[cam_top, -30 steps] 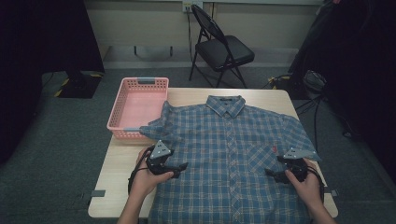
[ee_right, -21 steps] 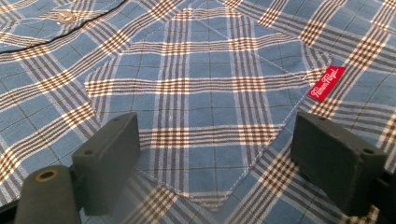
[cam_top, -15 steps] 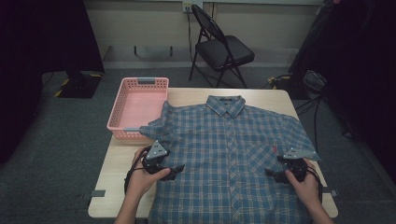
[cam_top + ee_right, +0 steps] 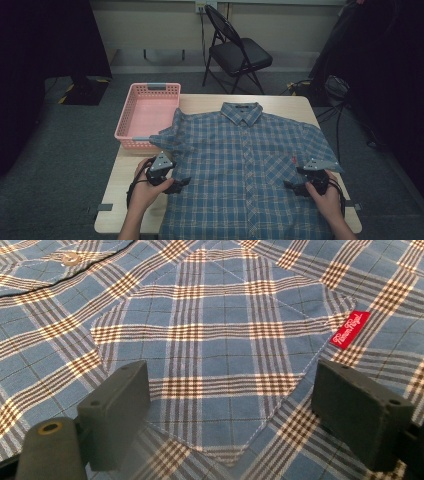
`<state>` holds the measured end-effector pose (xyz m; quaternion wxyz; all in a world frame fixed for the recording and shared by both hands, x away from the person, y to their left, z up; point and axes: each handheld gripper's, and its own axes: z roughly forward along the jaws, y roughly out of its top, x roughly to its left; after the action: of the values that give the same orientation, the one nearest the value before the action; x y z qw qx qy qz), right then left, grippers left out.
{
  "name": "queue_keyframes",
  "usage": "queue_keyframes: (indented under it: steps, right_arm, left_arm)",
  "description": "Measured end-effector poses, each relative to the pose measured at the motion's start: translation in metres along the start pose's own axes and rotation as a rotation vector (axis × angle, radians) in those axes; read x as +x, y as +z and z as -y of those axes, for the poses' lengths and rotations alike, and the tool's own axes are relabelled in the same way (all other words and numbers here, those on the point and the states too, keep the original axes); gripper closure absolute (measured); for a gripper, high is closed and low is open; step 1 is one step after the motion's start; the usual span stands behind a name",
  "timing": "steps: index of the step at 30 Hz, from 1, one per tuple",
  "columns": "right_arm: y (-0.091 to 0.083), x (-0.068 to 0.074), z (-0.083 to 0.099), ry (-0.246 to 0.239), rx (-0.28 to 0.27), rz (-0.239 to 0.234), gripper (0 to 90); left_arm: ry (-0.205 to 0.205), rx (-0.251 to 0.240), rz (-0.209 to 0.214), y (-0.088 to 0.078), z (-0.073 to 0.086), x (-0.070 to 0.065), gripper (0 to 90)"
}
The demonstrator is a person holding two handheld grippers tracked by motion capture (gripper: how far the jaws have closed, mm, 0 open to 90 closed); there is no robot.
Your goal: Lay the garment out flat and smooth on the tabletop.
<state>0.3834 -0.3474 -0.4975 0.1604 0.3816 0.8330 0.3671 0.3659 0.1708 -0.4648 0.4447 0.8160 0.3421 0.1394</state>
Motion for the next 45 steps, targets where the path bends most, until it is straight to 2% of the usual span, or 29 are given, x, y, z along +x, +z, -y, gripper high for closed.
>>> queue_keyframes:
  steps: [5,23,34,45]
  right_arm:
    - [0.0,0.0,0.0,0.0,0.0,0.0,14.8]
    - [0.0,0.0,0.0,-0.001,0.0,-0.002,14.7]
    - [0.0,0.0,0.0,-0.001,0.0,-0.002,14.7]
    - [0.0,0.0,0.0,-0.001,0.0,-0.002,14.7]
  left_arm:
    - [-0.008,0.015,-0.023,-0.001,0.009,0.009,18.6]
    - [-0.042,0.081,-0.064,0.0,0.034,0.029,19.6]
    - [-0.057,0.091,-0.077,0.0,0.038,0.032,19.6]
    - [-0.042,0.102,-0.082,0.001,0.039,0.032,18.3]
